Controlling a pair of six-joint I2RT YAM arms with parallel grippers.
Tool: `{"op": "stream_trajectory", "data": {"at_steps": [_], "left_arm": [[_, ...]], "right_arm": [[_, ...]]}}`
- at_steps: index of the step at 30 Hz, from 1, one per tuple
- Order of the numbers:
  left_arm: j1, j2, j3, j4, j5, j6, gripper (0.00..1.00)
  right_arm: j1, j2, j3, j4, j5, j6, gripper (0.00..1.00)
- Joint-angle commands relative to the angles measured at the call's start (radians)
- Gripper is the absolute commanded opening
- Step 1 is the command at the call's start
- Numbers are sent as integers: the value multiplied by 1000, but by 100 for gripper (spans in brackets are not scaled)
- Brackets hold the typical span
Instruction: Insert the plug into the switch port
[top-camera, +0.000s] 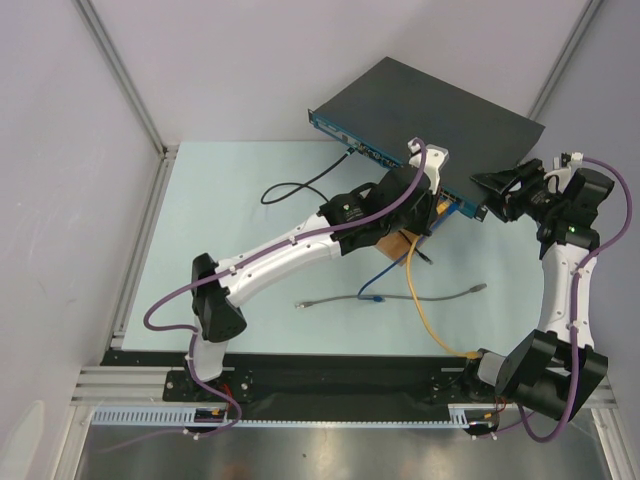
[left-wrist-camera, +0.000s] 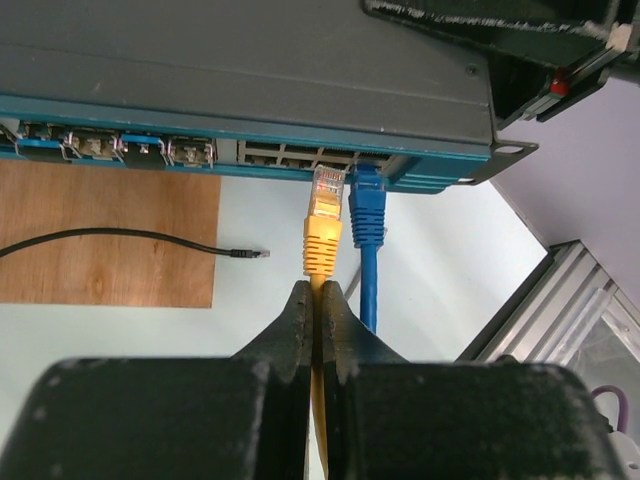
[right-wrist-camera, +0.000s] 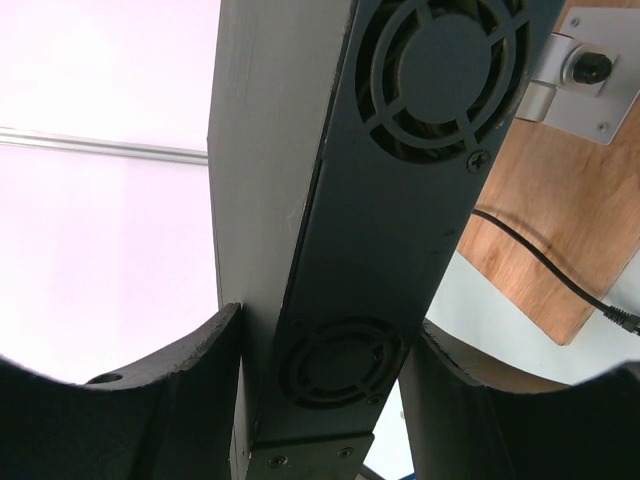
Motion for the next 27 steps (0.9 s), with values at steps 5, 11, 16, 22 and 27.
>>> {"op": "stream_trajectory", "data": {"at_steps": [5, 11, 16, 22, 27], "left_arm": [[-9, -2, 60, 57, 40, -4, 0], [-9, 4, 42, 51, 51, -21, 0], [-1, 4, 20, 51, 51, -25, 0], [9, 16, 15, 52, 55, -30, 1], [18, 7, -4, 51, 52, -39, 0]], "right_arm": [[87, -7, -21, 66, -51, -84, 0], [87, -10, -21, 66, -57, -81, 0], [85, -10, -24, 63, -63, -80, 0], [78, -8, -35, 88, -80, -45, 0], [67, -13, -38, 102, -91, -37, 0]]}}
